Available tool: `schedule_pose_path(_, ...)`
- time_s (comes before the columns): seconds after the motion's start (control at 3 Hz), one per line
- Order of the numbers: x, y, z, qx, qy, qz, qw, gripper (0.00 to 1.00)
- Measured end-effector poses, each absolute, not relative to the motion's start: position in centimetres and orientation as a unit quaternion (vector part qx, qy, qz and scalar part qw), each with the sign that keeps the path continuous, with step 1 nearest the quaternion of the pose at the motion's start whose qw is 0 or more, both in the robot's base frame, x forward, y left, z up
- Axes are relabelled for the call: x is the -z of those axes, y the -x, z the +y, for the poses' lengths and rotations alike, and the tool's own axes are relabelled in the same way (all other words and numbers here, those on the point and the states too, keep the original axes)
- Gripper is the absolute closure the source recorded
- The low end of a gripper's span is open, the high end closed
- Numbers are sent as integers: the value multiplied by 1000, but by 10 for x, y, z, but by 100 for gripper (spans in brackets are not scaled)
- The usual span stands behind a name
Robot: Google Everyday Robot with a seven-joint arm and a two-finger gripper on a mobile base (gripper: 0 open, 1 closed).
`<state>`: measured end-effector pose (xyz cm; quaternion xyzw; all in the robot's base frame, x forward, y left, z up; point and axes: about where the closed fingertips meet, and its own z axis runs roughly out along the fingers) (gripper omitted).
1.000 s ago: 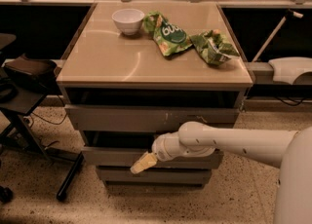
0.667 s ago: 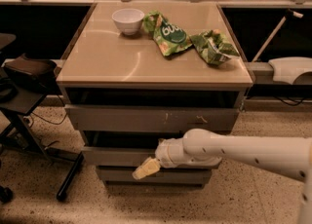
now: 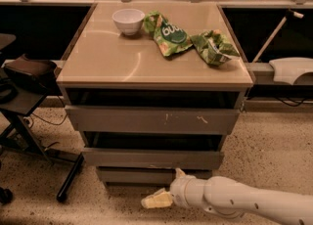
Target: Close middle drawer
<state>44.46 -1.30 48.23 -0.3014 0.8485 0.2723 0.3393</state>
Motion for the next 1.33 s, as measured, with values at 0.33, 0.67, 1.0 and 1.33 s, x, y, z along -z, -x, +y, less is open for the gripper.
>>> schedule_pose_path(0.33, -422, -437, -50, -309, 233, 875, 292, 0)
schedule_pose_path(0.67, -365, -459, -43, -356, 230, 878, 223, 0)
schedule_pose_path(1.0, -346, -520, -29, -362, 235, 879, 203, 0)
schedule_pose_path(1.33, -348, -544, -25, -356, 236, 880, 209, 0)
